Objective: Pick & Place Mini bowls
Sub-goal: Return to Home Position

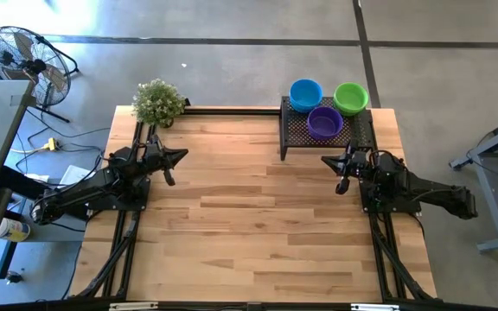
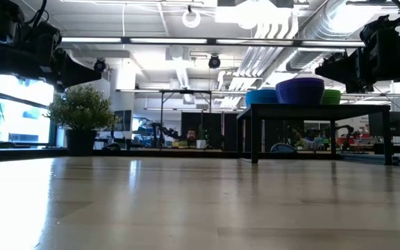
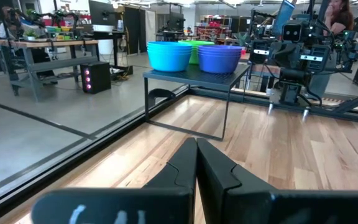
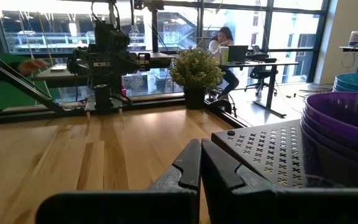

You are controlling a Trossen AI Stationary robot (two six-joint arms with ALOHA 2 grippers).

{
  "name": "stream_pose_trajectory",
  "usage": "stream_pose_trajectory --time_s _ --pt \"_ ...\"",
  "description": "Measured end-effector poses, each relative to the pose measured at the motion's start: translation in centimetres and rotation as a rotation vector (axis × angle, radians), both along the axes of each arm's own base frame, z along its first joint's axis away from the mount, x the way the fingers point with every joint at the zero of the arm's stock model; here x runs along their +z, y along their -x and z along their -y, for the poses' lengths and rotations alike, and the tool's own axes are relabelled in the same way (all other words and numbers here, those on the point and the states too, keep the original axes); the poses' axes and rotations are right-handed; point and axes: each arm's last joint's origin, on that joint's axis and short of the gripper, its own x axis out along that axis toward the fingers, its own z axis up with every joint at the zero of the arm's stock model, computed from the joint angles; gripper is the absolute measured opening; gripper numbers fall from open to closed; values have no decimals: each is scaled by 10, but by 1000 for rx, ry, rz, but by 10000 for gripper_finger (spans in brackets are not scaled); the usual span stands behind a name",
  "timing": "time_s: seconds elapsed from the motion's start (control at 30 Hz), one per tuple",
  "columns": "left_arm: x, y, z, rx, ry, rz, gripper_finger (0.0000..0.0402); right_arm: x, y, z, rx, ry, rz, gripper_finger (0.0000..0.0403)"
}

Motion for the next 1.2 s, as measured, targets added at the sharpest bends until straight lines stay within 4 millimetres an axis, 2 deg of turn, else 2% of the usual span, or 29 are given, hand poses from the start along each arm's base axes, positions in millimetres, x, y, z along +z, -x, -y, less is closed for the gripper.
stream_pose_trajectory --time_s 1.2 --pt "0 0 0 0 0 0 1 0 0 0 0 0 0 0"
